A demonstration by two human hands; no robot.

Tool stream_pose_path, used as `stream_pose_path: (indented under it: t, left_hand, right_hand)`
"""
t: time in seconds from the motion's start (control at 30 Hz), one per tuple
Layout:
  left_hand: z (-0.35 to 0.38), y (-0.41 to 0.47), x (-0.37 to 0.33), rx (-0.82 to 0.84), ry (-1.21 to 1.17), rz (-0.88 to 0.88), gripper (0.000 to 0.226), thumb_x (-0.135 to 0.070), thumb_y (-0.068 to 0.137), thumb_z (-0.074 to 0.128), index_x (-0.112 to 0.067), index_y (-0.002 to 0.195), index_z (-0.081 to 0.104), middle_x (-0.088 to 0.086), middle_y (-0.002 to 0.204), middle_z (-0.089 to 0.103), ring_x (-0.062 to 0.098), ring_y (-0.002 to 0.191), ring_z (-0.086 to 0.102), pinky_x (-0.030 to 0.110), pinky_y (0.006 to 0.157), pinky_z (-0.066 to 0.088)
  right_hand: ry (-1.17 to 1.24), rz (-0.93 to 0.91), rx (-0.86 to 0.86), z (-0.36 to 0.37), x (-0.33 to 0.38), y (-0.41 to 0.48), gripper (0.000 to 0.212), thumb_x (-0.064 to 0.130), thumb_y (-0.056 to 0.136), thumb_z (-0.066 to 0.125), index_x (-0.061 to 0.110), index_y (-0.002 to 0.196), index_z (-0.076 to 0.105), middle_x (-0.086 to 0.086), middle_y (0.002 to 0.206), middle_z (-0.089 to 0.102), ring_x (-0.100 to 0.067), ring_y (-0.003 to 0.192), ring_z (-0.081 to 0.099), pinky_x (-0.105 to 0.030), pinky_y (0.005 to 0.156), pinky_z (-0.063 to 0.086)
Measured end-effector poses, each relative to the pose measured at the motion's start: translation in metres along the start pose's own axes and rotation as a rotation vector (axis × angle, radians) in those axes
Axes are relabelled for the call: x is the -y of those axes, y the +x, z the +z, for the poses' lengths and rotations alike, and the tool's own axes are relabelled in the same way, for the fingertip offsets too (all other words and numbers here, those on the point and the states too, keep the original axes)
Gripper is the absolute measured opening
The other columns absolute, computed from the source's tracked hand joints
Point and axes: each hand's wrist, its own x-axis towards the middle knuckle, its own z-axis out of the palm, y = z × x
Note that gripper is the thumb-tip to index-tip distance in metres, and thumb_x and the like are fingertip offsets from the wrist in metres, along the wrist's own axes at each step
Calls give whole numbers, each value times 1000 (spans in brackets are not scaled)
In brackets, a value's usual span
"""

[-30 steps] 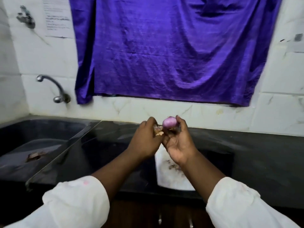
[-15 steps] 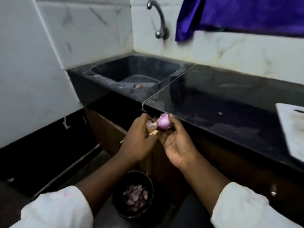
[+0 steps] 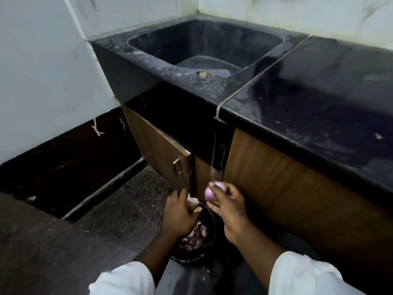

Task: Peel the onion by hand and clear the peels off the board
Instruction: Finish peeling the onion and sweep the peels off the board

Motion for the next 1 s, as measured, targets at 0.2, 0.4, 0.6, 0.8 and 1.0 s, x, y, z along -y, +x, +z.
stream_pose_path:
  t: [0.2,0.4,0.6,0.8,1.0]
  left_hand:
    - [3,9,4,-7,34,48,65,-30,80,71,-18,142,52,8,145,53,33,134,52,46,106,43]
    - [-17,-5,-8,-164,-104,121,38,-5,81,77,-18,116,74,3,115,75,25,108,71,27,87,48]
    - [-43,-32,-57,-239,-87,308,30,-12,83,80,-10,112,75,9,105,75,35,97,69,40,84,54]
    - [-70,-75,-187,-270,-439,722,30,-37,91,58,-29,119,66,-21,114,67,-4,104,65,9,92,44]
    - [-69,-97,-356,-85,-536,1092,20,-32,96,57,-25,113,67,-16,108,66,6,103,65,24,87,50]
  right_hand:
    - [-2,3,18,-10,1,1,25,24,91,77,13,114,71,-12,111,76,-28,102,76,-29,73,64]
    - [30,-80,71,-16,29,-27,27,26,90,79,13,112,72,-11,106,78,-24,95,78,-29,72,63]
    - [68,-181,114,-32,79,-86,33,16,88,80,2,116,67,-9,102,76,-17,86,75,-30,73,63]
    - [113,-464,179,-91,150,-159,48,10,67,90,13,105,61,-2,94,77,-17,91,72,-41,89,60]
    - [70,-742,-19,-209,246,-205,41,-2,81,82,11,116,64,-17,113,72,-27,102,68,-44,96,57]
